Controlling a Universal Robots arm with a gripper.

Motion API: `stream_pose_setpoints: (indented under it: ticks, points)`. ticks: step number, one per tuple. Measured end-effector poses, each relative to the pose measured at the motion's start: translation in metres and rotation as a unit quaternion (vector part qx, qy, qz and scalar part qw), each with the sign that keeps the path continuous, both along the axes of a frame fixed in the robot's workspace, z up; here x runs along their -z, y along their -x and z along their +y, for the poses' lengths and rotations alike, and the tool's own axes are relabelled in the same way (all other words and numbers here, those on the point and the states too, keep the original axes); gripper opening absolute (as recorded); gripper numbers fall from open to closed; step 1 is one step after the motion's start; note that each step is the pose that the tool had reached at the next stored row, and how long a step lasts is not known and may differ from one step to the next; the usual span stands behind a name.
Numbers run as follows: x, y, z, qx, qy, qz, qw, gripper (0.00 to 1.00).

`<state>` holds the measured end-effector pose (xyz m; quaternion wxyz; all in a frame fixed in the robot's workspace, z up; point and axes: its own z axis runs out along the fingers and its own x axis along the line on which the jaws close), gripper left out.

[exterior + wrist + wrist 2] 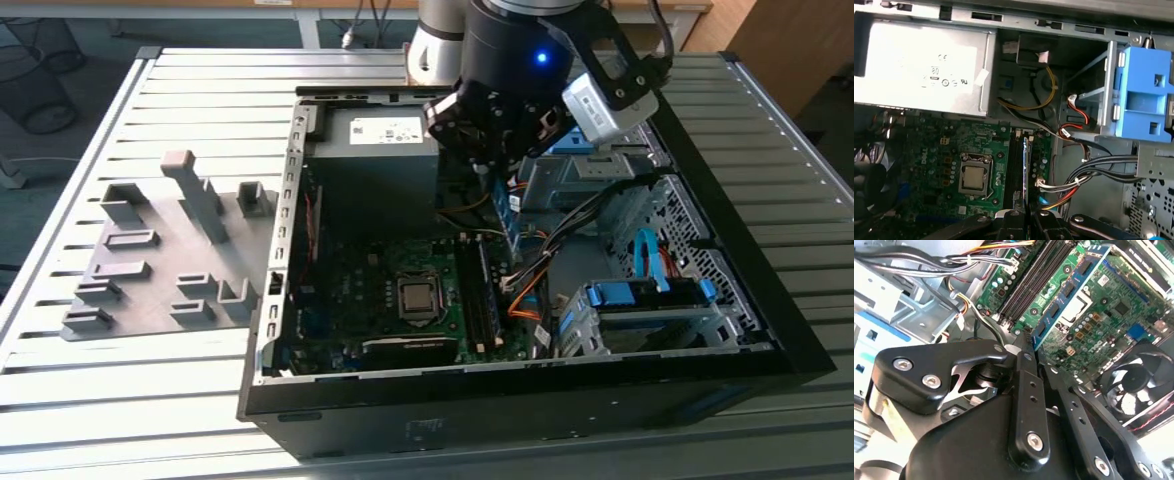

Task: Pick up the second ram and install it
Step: 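Insert the second ram into the second slot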

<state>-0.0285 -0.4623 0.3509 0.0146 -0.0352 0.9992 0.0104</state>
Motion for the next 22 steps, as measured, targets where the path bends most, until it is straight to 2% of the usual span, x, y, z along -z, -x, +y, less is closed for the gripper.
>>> stream_pose_setpoints:
  ticks: [5, 20, 22]
  points:
    - [0.0029, 0.0000, 0.0001, 0.035, 0.0000, 0.0000, 0.9994, 0.14]
    - [0.0031, 0.0001, 0.0001, 0.035, -0.0001, 0.0000, 0.9994, 0.14]
    - [0.0044, 0.0004, 0.0001, 0.028, -0.0003, -0.0001, 0.9996, 0.14]
